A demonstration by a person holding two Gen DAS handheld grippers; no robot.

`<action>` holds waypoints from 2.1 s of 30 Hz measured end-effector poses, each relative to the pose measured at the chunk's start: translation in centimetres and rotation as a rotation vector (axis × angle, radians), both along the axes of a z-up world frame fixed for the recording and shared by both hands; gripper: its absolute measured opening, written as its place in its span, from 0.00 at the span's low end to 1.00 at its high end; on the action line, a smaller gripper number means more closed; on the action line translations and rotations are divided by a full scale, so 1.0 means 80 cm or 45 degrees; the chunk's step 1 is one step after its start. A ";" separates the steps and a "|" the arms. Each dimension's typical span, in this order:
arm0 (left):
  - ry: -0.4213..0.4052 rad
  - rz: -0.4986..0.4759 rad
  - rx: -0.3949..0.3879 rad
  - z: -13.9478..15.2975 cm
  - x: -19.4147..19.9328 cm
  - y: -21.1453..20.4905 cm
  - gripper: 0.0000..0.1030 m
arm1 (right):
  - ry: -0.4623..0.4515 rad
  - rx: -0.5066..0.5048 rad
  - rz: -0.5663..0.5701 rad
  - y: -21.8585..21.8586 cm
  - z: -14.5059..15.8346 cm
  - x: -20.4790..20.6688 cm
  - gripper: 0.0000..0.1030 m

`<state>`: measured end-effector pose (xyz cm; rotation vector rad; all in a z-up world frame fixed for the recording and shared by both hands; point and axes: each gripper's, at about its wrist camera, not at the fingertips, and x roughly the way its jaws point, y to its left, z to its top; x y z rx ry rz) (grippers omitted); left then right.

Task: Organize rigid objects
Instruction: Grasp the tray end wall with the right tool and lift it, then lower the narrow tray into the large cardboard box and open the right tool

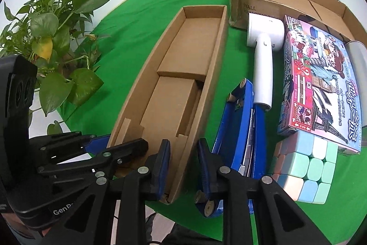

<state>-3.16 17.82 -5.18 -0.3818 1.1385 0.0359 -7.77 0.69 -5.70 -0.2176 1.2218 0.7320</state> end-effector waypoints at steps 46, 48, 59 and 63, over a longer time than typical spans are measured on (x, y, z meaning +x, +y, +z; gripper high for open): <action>-0.293 -0.133 0.237 0.152 0.342 -0.044 0.19 | -0.275 0.235 -0.150 -0.038 0.174 0.399 0.21; -0.243 -0.123 0.229 0.132 0.347 -0.037 0.19 | -0.222 0.217 -0.137 -0.027 0.142 0.410 0.21; -0.059 -0.053 0.258 0.057 0.362 -0.009 0.19 | 0.051 0.162 -0.113 0.021 -0.004 0.436 0.20; -0.041 -0.030 0.251 0.056 0.364 -0.004 0.19 | 0.089 0.182 -0.117 0.023 -0.018 0.448 0.20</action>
